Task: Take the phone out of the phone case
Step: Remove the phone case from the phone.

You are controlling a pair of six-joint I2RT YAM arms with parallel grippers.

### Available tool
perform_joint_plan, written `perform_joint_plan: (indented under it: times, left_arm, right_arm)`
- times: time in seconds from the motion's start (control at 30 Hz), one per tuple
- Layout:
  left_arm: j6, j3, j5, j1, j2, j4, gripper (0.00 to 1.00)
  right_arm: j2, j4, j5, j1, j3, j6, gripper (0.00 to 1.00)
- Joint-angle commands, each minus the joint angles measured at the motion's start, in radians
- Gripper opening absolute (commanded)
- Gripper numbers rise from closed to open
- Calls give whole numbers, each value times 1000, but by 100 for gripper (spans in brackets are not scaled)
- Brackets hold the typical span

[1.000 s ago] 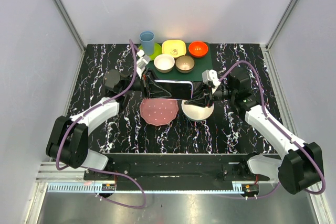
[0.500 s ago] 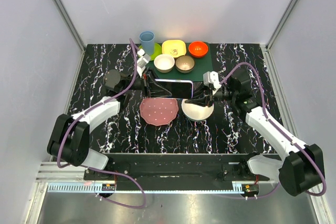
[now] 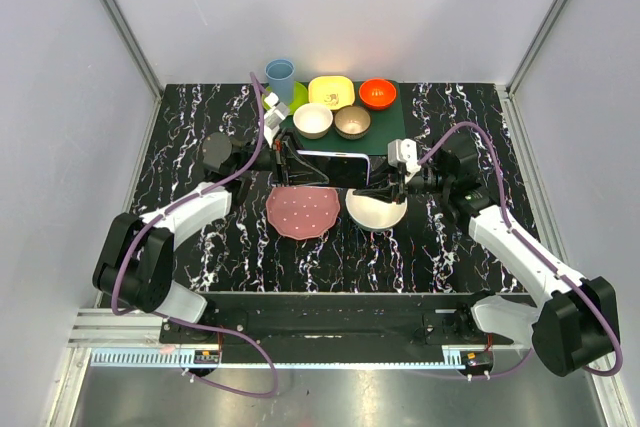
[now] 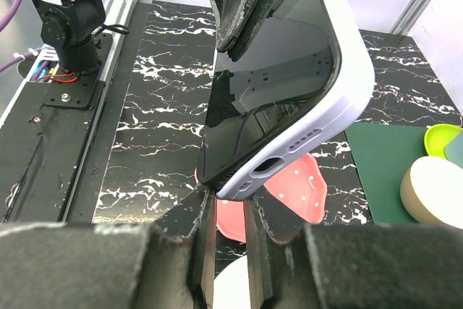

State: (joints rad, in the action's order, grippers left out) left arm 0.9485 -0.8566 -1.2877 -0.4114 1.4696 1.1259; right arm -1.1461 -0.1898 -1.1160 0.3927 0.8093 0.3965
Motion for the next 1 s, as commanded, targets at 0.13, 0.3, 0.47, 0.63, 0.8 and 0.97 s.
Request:
perform_joint_plan:
  times: [0.13,0.3,0.47,0.63,0.8,0.97]
  left_arm:
    - [113,-53,-137,-127,-20,164,0]
    - [134,-53,-151,-138,-20,198,0]
    - [151,-50,-156,-139,-23,221,0]
    - [161,-47,-157,-142,-25,242,0]
    - [184,-47,-160,-142,-26,270,0]
    - [196,-42,-162,-144,-29,294,0]
  right_arm:
    - [-29,-103,266,-3,4,58,1]
    - [-38,-126,327,-5,5,39,1]
    - [-41,-138,370,-5,10,21,1]
    - [-50,-131,386,-3,14,16,1]
    - [-67,-120,389,-3,24,2,1]
    - [-84,-94,404,-3,44,-8,2]
